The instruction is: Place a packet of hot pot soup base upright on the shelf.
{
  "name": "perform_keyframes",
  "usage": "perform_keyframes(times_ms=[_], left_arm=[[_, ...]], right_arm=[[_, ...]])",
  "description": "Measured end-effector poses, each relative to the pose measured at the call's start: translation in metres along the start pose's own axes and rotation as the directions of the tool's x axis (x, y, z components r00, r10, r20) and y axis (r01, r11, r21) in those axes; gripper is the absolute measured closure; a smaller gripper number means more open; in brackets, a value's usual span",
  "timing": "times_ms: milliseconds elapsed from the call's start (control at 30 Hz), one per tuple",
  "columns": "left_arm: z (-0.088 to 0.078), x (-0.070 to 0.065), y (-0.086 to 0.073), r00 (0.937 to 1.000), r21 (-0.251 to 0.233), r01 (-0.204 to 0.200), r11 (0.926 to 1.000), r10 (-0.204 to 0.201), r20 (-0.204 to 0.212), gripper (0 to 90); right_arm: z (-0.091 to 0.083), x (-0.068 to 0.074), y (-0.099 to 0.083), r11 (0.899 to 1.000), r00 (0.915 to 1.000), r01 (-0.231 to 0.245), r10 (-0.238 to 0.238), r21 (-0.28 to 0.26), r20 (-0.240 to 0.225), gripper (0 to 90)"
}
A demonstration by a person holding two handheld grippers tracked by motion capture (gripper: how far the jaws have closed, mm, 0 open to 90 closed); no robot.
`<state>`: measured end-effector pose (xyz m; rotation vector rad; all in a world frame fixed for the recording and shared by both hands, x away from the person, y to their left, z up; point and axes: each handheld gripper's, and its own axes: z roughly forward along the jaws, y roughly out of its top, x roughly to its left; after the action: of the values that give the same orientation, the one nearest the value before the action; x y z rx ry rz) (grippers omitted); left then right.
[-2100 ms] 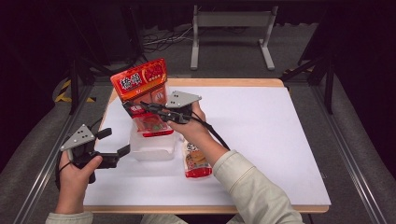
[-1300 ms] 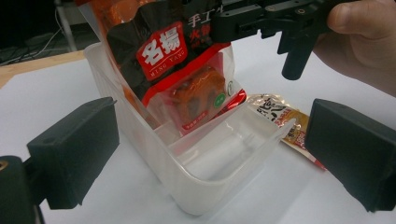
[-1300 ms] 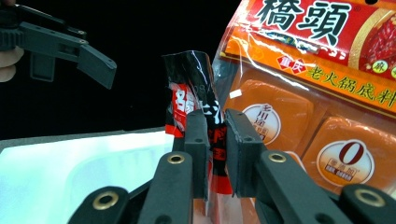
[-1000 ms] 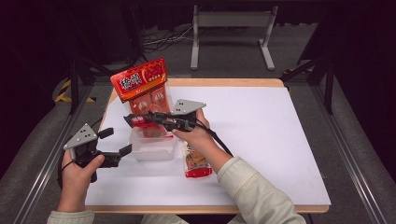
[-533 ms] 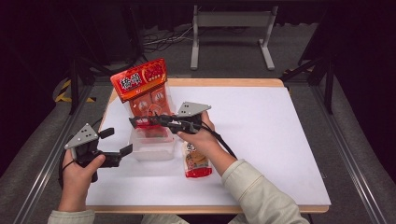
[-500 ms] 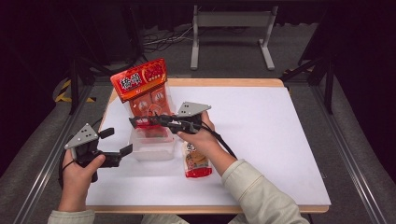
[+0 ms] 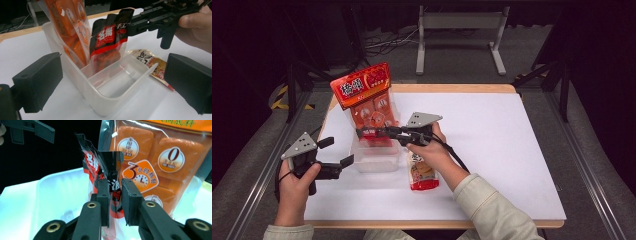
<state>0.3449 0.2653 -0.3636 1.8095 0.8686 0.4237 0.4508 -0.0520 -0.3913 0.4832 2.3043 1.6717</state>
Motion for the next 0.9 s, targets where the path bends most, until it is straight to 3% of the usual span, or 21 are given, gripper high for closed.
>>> perform_keyframes(times_ms=[167,633,900], left_arm=[[0.002,0.001,0.001,1.0,-0.005,0.001,1.0,-0.001,0.006,2.8],[0.004,0.002,0.003,0.9998,-0.005,0.001,1.0,-0.001,0.018,2.8],[0.003,0.001,0.003,0.9997,-0.005,-0.007,1.0,0.007,0.023,2.6]], right_arm=[[-0.002,-0.003,-0.008,0.999,0.9997,-0.022,0.022,0.03,0.01,80.0],[-0.022,-0.011,-0.004,0.999,0.9983,-0.052,0.052,-0.008,0.025,73.0],[-0.045,-0.017,-0.003,0.997,0.9953,-0.081,0.081,-0.003,0.052,61.0]])
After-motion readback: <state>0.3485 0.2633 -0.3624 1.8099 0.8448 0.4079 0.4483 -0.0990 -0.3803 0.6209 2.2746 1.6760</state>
